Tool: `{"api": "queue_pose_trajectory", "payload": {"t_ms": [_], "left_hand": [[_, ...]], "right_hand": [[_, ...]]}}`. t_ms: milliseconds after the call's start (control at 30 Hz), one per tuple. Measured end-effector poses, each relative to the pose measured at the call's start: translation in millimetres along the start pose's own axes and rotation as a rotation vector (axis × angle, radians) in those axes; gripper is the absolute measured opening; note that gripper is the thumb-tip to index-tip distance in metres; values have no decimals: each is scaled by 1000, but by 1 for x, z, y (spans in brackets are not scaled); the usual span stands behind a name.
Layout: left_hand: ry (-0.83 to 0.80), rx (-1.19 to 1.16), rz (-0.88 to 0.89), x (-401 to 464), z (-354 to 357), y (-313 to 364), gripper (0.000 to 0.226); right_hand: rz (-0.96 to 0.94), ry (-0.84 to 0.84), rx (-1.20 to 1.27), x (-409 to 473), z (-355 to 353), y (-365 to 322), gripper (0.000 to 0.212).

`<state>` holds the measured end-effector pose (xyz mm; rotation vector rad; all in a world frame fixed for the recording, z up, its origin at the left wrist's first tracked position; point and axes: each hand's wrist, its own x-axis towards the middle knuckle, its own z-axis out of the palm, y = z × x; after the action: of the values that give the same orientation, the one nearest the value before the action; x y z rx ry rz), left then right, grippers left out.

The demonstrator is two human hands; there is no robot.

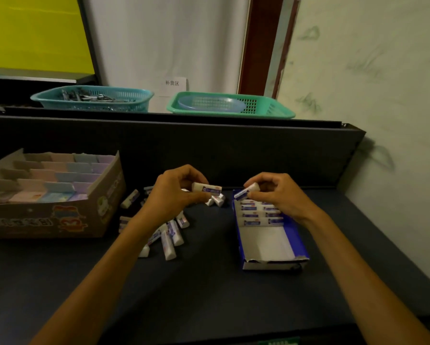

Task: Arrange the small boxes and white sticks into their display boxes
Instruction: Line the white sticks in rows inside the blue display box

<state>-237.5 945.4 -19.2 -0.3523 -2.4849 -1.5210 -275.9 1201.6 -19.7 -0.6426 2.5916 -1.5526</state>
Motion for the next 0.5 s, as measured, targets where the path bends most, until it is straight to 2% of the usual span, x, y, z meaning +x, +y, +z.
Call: {"api": "queue_pose_trajectory", "payload": {"t_ms": [500], "left_hand": [[-115,220,79,28,64,20,27]], "right_hand": [[-3,26,112,-14,-47,37,29]]}}
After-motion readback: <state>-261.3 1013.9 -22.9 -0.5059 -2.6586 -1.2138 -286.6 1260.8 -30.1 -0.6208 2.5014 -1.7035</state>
